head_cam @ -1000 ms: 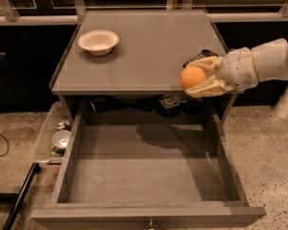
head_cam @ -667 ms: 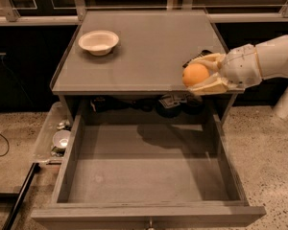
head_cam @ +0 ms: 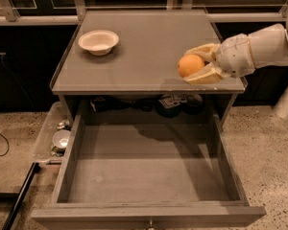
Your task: Pick orange from top drawer and place on counter
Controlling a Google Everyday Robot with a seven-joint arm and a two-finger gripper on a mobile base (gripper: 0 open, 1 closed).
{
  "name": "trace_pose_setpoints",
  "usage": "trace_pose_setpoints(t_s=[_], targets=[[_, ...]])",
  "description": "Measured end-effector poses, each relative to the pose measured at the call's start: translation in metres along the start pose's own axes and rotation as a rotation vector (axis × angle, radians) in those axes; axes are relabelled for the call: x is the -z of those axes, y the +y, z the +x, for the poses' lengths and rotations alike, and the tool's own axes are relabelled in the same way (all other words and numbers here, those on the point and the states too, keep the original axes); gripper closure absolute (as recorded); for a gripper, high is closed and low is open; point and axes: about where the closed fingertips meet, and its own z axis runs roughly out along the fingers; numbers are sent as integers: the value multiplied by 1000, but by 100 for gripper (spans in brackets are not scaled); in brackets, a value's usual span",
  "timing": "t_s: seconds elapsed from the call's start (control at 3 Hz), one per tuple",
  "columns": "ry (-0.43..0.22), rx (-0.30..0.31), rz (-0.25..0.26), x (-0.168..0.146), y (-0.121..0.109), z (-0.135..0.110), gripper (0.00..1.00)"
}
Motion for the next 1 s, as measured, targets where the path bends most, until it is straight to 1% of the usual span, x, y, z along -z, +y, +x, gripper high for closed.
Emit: trace_pose_setpoints(t_s=[0.33,0.67,1.0], targets=[[21,13,14,-8,-38,-5,100],[45,-15,11,-25,-76,1,100],[73,-75,16,-44,-98,19,100]])
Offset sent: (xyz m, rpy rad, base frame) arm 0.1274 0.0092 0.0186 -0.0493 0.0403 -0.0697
